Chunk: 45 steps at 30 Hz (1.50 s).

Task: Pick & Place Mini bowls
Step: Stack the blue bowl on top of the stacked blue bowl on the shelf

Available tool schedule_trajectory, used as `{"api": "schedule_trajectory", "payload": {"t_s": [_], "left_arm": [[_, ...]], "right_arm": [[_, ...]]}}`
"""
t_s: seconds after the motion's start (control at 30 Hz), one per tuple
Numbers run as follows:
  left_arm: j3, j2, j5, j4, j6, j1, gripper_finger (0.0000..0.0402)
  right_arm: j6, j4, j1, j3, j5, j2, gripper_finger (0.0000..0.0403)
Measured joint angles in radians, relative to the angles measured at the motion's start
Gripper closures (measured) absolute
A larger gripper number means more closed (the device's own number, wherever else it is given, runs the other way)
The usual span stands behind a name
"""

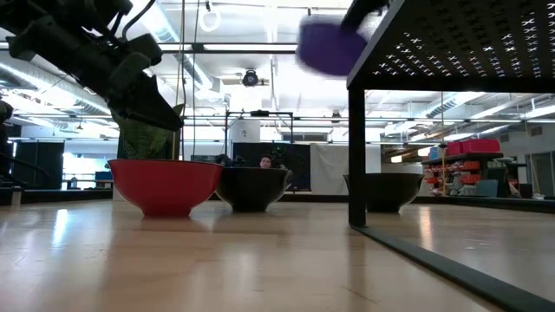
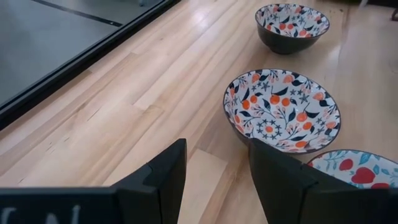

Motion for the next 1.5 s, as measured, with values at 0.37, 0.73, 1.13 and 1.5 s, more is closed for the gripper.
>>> {"api": "schedule_trajectory", "payload": {"t_s": [0.37, 0.73, 1.13, 1.5], "left_arm": [[0.000, 0.000, -0.005, 0.002, 0.001, 0.001, 0.0225], [0.000, 0.000, -0.049, 0.001, 0.003, 0.003, 0.0225], [0.000, 0.000, -0.064, 0.001, 0.003, 0.003, 0.0225], [0.000, 0.000, -0.064, 0.001, 0.002, 0.003, 0.0225]], "right_arm": [[0.415, -0.071, 0.643, 0.114, 0.022, -0.123, 0.0401], [0.760, -0.091, 0.842, 0.145, 0.092, 0.038, 0.0401], [0.885, -0.103, 0.895, 0.145, 0.091, 0.116, 0.0401], [0.893, -0.118, 0.869, 0.145, 0.092, 0.116, 0.0386]]}}
